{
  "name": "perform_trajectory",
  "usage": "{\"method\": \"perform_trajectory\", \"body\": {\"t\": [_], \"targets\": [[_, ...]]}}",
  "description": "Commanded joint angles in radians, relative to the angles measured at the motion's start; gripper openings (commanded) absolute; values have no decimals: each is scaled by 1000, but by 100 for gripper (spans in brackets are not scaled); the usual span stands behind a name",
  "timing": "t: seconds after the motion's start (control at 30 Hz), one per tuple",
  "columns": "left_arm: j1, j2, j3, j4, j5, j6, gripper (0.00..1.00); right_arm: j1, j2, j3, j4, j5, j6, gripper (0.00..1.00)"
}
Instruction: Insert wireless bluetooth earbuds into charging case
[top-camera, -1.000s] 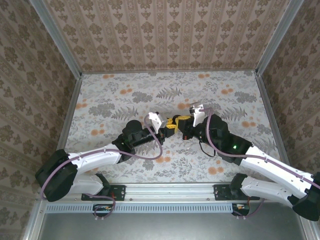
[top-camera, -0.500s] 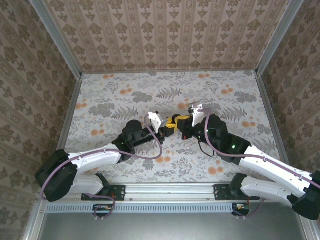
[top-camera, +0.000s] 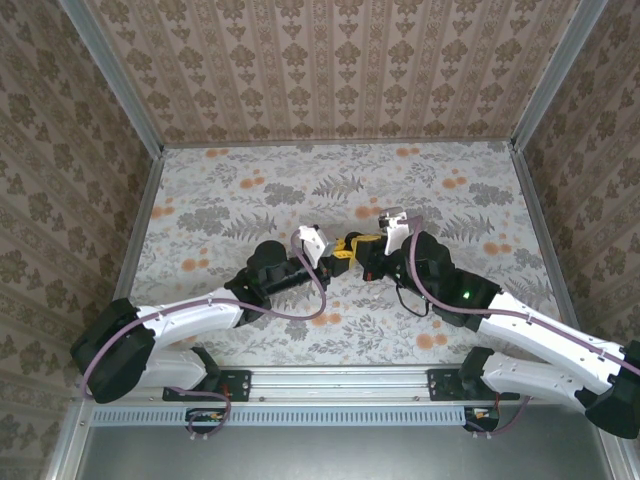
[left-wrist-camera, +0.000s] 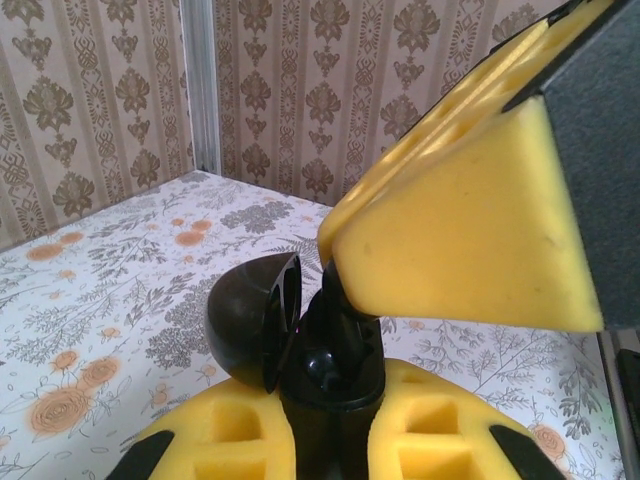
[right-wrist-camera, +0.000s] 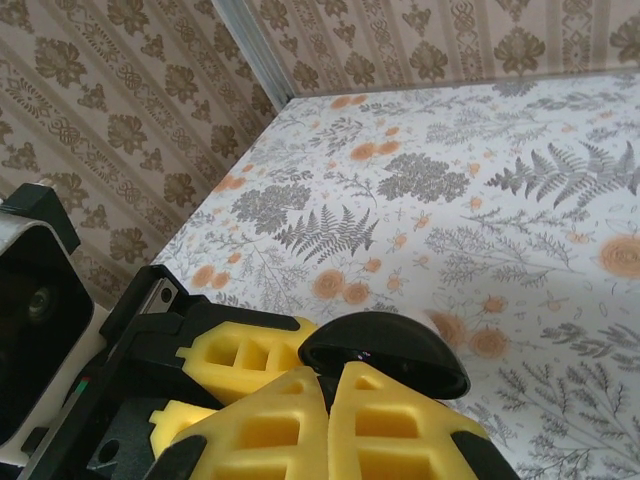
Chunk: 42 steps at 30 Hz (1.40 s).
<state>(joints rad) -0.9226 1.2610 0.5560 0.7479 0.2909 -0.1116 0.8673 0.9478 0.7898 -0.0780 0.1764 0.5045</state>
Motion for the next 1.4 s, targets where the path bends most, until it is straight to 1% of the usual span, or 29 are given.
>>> {"method": "perform_trajectory", "body": {"t": [0.0,0.4,0.63,1.13,1.37], "targets": [[2,-36,14,86,-33,8,0,8,-3,3,-96,22,72,4],[3,-30,32,74,-62,14,0,23,10,9,-116,18,125,5],[2,-23,42,77,-62,15,0,28,27,28,-148,48,139,13],[3,-20,38,82,-55,9,0,28,95,166,-261,51,142,20],[2,-12,38,85,-49,7,0,26,121,223,-312,43,152,29]]}}
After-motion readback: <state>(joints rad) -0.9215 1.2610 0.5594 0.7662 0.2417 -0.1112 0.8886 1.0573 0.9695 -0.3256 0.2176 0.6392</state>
